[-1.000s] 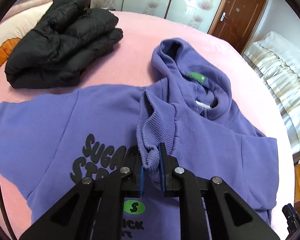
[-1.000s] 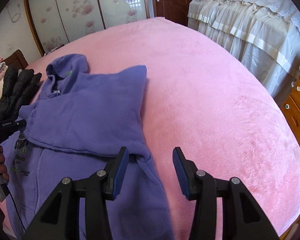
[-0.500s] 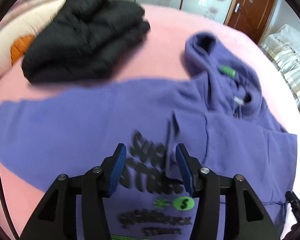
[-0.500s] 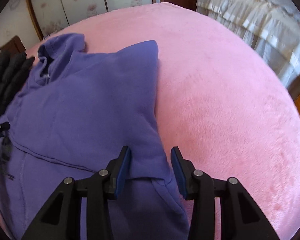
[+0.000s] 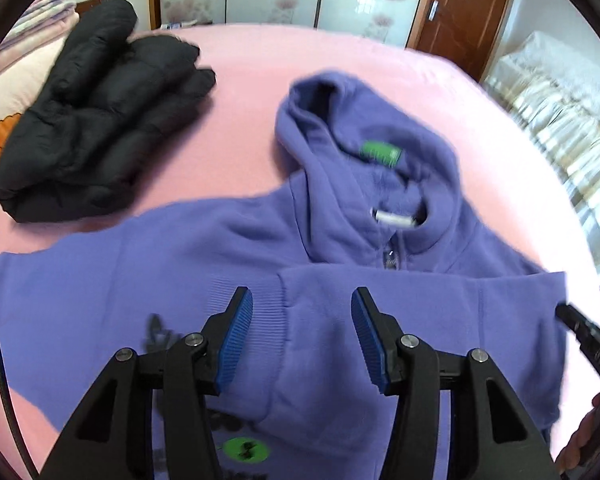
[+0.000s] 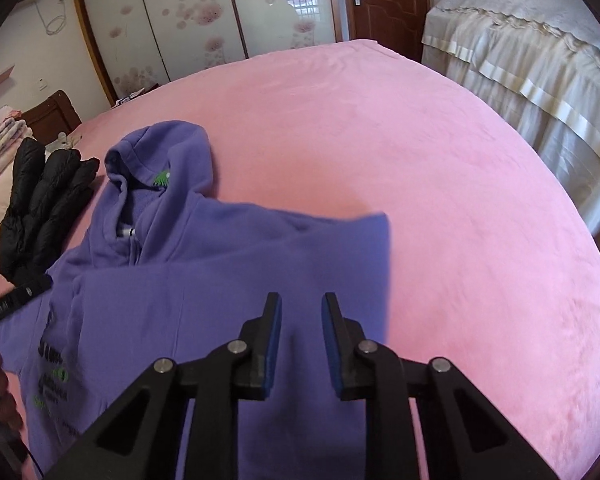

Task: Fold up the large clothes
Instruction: 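Open the left gripper and lift it off the folded sleeve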

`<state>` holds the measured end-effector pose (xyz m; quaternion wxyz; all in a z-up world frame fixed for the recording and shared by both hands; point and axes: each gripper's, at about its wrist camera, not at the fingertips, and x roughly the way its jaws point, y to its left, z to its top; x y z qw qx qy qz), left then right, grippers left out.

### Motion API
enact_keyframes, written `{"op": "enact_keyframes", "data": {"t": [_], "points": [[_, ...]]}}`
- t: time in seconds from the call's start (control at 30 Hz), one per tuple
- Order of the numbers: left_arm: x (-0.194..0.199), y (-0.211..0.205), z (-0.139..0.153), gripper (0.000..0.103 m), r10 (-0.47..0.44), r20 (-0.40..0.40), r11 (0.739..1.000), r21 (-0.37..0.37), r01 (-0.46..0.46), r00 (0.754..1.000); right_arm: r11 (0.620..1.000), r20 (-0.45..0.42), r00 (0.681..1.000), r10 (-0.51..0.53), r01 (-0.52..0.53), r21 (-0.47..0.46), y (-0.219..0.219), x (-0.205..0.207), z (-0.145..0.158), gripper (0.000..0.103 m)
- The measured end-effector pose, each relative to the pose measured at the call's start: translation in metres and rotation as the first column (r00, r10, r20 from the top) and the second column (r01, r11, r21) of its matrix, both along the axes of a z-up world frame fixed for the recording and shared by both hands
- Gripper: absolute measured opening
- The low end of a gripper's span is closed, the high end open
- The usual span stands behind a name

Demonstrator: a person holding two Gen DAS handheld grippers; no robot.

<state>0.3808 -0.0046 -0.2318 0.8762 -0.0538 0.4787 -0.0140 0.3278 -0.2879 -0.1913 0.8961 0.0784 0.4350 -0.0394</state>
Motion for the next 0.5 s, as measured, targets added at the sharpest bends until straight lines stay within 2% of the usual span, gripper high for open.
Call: {"op": "enact_keyframes", "data": {"t": [0.13,0.17,0.2,0.33,0.5], "points": [[0.015,0.0,-0.034,0.05,0.036,-0.069,0.998,0.057,-0.032,0.997,0.998,-0.058,0.998,-0.027,0.023,-0.065,-0.004,0.036,-0.023,0.019],[0.018,0.001,-0.039,0.05,0.038,-0.071,0.997,0.069,-0.033,0.997,0.996,-0.082,0.995,-0.05,0.043,-0.08,-0.011,0.044,-0.031,0.007],[0.018,0.003,-0.043,0.051,0.032,-0.063,0.997,0.074,-0.027,0.997,0.995,-0.107,0.992,-0.066,0.057,-0.083,-0.021,0.05,-0.039,0.0],[0.019,0.0,-0.047,0.051,0.01,-0.049,0.994,0.107,-0.005,0.999,0.999,-0.142,0.989,-0.045,0.049,0.022,-0.046,0.056,-0.05,0.0],[0.015,-0.004,-0.037,0.051,-0.003,-0.051,0.992,0.125,0.009,0.999,0.999,-0.135,0.99,-0.041,0.036,-0.039,-0.034,0.051,-0.039,0.0]]}}
